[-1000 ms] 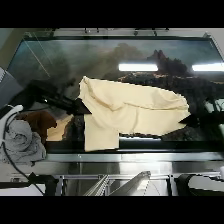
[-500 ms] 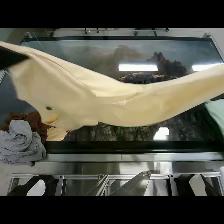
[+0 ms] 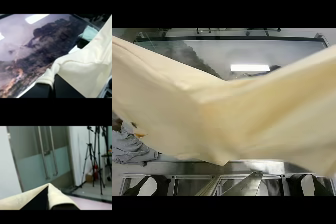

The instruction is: Fold the shirts.

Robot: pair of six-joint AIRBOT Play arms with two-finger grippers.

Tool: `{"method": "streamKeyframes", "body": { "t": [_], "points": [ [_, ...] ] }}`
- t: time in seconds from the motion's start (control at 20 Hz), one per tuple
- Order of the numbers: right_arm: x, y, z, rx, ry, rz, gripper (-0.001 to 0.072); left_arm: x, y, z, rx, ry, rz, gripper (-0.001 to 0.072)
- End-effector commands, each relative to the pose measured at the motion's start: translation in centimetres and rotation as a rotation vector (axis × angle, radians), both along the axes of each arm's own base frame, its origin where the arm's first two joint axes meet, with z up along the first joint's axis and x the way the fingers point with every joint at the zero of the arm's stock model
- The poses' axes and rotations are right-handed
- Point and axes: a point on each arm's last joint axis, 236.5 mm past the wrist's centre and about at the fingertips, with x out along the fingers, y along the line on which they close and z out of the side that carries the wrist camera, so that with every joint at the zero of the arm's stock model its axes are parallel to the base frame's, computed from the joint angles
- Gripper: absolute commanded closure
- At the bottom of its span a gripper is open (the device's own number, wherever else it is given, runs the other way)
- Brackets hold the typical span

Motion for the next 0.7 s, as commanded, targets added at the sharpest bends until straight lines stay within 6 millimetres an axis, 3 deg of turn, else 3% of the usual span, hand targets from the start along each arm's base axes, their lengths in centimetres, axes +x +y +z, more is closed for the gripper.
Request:
{"method": "streamKeyframes", "body": {
  "t": [0.0, 0.1, 0.2, 0.4, 0.5, 0.65],
  "points": [
    [8.7, -2.6, -10.3, -0.065, 0.301, -0.128, 0.0693, 6.1, 1.0, -7.3, -0.136, 0.224, -0.057, 0.0685],
    [12.9, -3.1, -17.8, -0.021, 0.496, -0.106, 0.0693, 10.9, 0.9, -12.2, -0.211, 0.341, -0.058, 0.0685],
    [16.7, -4.9, -25.1, 0.057, 0.662, -0.125, 0.0693, 15.6, 0.7, -17.4, -0.26, 0.46, -0.071, 0.0685],
    [19.7, -6.5, -36.8, 0.174, 0.886, -0.095, 0.0693, 21.1, -1.3, -27.2, -0.276, 0.707, -0.13, 0.0686],
    [20.4, -6.7, -40.9, 0.226, 0.939, -0.082, 0.0693, 22.5, -2.1, -32.0, -0.23, 0.803, -0.121, 0.0687],
    [22.2, -7.5, -43.4, 0.325, 0.912, -0.088, 0.0693, 24.4, -2.7, -35.6, -0.205, 0.837, -0.098, 0.0687]
  ]
}}
